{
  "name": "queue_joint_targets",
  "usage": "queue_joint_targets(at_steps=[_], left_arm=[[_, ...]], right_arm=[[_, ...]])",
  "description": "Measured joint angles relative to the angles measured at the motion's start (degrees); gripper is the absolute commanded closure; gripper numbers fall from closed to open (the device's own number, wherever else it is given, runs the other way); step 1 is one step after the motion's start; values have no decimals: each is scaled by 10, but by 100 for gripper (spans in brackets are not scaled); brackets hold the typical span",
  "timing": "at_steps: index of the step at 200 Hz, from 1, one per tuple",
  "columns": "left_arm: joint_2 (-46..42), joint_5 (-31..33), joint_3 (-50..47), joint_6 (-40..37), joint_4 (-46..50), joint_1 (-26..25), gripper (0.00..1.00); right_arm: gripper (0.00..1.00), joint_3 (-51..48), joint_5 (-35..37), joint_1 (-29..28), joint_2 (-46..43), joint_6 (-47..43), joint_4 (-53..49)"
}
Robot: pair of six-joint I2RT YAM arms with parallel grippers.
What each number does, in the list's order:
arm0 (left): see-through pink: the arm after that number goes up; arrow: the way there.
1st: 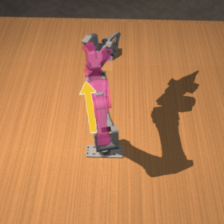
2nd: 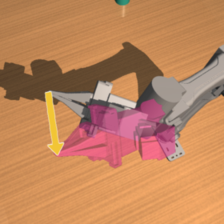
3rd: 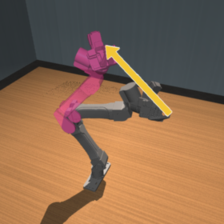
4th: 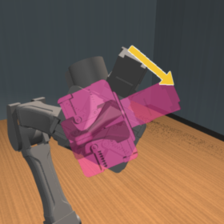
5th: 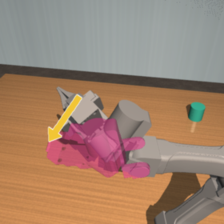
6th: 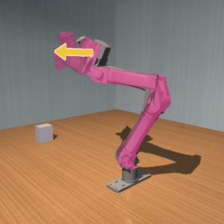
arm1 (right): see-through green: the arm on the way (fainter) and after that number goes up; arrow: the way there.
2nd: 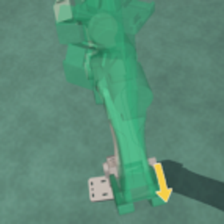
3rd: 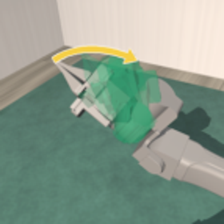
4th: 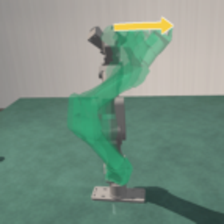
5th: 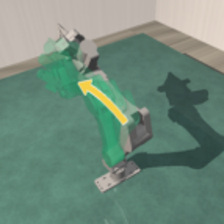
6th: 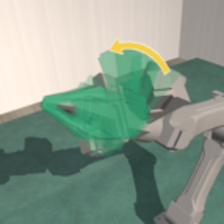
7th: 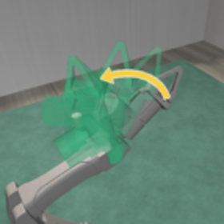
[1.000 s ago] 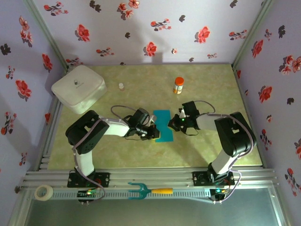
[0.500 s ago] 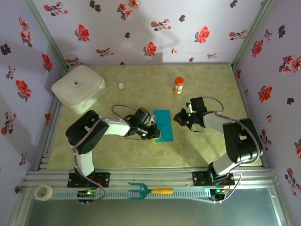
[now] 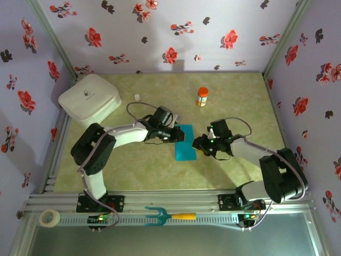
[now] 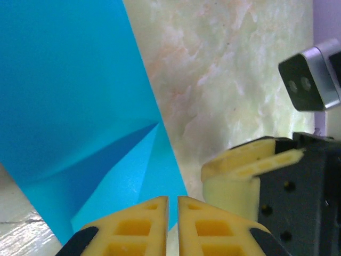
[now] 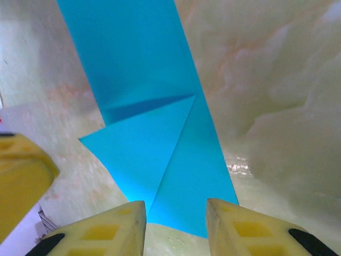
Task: Fold a paper plane with a square sheet of paper (pick it up from the middle)
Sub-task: Fold the triangle a second time at the center of the table, then turn over the paper at the center of the table.
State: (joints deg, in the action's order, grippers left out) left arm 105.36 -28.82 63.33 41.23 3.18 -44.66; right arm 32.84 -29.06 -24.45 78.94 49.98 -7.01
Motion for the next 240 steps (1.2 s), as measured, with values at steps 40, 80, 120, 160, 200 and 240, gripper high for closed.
queue_joint_targets(at_steps=[40,80,120,160,200,240], left_arm=[[37,-3,3,-16,25,0,87],[64,3,2,-25,36,0,90],[64,3,-5,-25,33,-1,91],[64,3,-7,-24,26,-1,96],[64,3,-9,-22,18,-1,96],[64,3,-12,-22,12,-1,96]], right_arm=[[63,-3,6,-22,0,15,0],[60,-3,13,-37,0,18,-4],[58,-3,23,-47,4,22,-11],[57,-3,30,-52,19,22,-19],[57,1,19,-56,44,26,5],[48,16,19,-56,57,26,23]])
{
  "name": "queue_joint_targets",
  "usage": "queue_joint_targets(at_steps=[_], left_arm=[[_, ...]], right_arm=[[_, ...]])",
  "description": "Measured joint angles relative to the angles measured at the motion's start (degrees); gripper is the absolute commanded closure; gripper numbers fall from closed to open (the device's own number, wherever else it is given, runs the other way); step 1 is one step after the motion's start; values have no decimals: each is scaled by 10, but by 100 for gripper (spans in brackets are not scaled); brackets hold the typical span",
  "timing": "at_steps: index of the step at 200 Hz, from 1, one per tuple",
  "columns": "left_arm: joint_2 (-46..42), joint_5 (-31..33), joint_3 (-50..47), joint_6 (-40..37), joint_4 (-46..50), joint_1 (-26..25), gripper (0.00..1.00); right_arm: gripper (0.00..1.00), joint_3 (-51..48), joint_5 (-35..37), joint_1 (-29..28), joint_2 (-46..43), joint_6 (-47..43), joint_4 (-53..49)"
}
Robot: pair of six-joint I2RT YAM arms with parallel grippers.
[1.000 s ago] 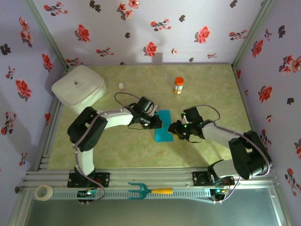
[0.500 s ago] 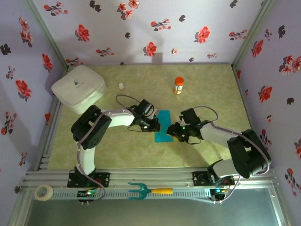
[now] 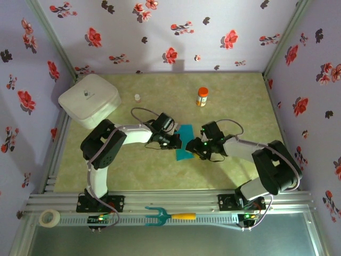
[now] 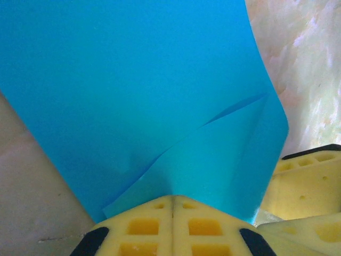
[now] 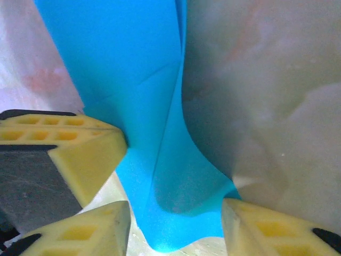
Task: Fold a paper plane with a square sheet of paper (pick it up from the middle)
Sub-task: Turn over the paper at the center of the table.
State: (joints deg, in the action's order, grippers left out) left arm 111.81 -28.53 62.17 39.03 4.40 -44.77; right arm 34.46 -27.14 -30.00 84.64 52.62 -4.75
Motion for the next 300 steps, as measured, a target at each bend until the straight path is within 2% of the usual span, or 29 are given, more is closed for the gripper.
queue_joint_targets(at_steps=[66,117,254,300], left_arm=[[0,0,-5,5,-13,0,97],[0,-1,-5,13,-15,-1,97],[-1,-2,-12,26,-34,-2,95],[-2,-2,-14,28,-36,-2,87]], right_arm=[[47,38,-16,30,31,-9,20],[65,49,-45,65,63,-19,49],[80,48,-92,96,114,-21,127],[93,44,-96,101,118,-26,138]])
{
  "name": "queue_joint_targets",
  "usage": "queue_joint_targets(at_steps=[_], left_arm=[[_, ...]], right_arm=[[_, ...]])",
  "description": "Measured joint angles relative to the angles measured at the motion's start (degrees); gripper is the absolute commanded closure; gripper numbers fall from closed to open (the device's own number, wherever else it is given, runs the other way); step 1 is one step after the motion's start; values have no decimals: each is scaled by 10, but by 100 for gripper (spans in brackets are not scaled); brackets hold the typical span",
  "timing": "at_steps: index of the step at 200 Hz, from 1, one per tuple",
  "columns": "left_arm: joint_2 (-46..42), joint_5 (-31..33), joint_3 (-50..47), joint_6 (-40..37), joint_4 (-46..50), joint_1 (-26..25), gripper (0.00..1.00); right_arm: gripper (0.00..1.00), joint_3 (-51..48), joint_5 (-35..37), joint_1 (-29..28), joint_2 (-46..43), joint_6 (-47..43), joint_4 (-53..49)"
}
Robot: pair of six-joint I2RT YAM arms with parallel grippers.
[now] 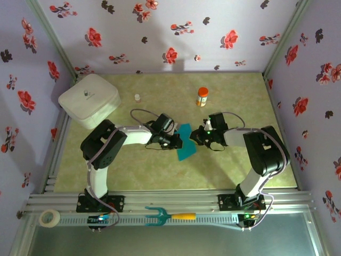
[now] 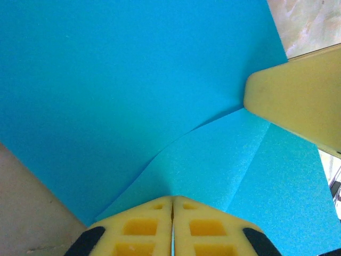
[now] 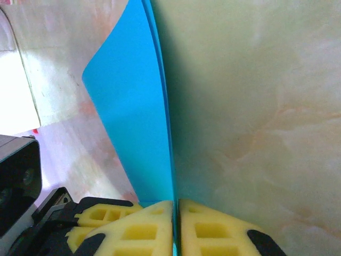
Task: Fold a paper plane with a square sheet of paper (pick it up from the middle)
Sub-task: Turn over the paper at the center of the table.
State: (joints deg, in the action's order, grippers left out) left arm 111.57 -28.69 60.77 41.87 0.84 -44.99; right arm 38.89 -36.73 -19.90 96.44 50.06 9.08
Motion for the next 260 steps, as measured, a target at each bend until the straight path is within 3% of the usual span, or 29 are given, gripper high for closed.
queue_joint_targets(at_steps=[49,96,176,239,260], left_arm=[[-49,14,-12,2,2,-2,81],[-144,72,-33,-4,3,-2,77],[-297,234,-113,-30,19,-2,65],[-435,350,-188,-59,28,8,42],[-458,363,-221,-66,17,20,23]], right_arm=[[97,-7,-3,0,-28,-9,-6],[97,-6,26,-3,-102,-40,-58],[100,78,207,-92,-204,-160,-247],[100,115,355,-150,-225,-239,-334],[100,127,402,-171,-225,-257,-355]])
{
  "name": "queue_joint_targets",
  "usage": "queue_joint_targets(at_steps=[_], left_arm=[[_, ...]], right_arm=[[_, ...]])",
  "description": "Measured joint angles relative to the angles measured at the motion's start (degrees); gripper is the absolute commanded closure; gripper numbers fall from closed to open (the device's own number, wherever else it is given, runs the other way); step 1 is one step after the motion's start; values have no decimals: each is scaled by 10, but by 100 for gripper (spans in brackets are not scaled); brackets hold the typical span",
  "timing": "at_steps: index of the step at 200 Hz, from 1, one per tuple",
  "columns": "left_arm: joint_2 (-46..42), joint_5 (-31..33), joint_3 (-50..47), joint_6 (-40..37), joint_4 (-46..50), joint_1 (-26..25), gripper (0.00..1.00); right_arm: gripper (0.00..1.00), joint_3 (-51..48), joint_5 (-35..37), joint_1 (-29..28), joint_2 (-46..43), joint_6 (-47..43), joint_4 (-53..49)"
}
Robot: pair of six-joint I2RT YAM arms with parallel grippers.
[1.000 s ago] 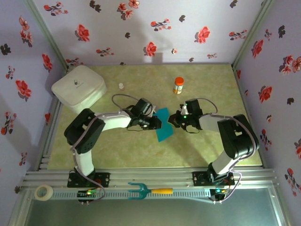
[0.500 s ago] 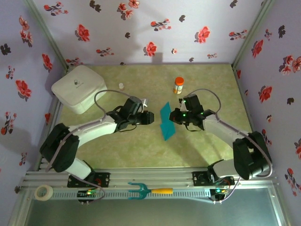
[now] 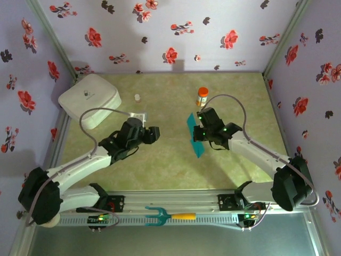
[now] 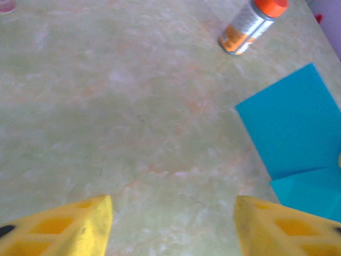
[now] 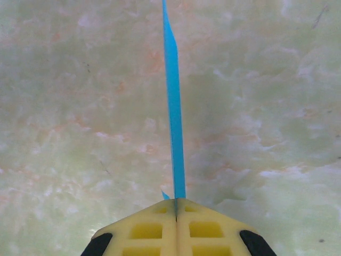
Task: Fold a paper plane with a square sheet of paper (pick it up from the middle)
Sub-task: Turn over the paper at the center of the table.
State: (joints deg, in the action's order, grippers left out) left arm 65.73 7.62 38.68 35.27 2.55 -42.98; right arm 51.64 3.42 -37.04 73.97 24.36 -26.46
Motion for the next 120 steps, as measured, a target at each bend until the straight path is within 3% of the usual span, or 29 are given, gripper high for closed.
queue_joint_targets(at_steps=[28,120], left_arm=[[-41,7,-61,-2,-21,17,1],[-152,8,-125,22,-31,53,0]], right_arm=[[100,17,56,-28,1,-18,-22],[100,53,145,-64,54,-51,-59]])
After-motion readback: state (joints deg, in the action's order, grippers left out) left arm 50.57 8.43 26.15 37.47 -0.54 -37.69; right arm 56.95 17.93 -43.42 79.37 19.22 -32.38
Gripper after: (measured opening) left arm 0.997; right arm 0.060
